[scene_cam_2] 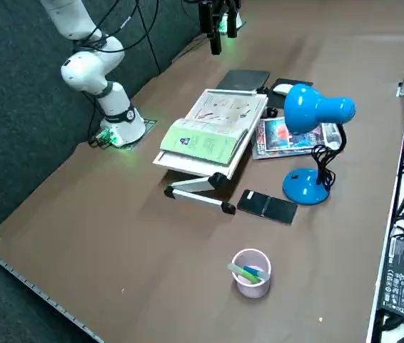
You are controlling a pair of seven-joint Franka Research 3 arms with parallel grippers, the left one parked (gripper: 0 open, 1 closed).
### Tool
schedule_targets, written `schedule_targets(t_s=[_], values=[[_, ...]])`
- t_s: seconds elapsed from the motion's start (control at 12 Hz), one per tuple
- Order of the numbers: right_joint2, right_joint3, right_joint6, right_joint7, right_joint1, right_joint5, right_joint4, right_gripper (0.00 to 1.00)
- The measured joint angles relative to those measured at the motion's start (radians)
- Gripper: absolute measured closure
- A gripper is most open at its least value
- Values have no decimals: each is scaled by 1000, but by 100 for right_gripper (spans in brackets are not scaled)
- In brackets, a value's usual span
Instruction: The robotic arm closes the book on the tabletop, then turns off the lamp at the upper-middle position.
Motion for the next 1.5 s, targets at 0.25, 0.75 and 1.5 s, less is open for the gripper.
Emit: schedule_targets(t_s=[0.25,0.75,1.5], values=[[0,1,-1,0,0,0,0,0],[2,1,-2,2,0,0,0,0],[0,1,-19,3,-4,0,-6,0]])
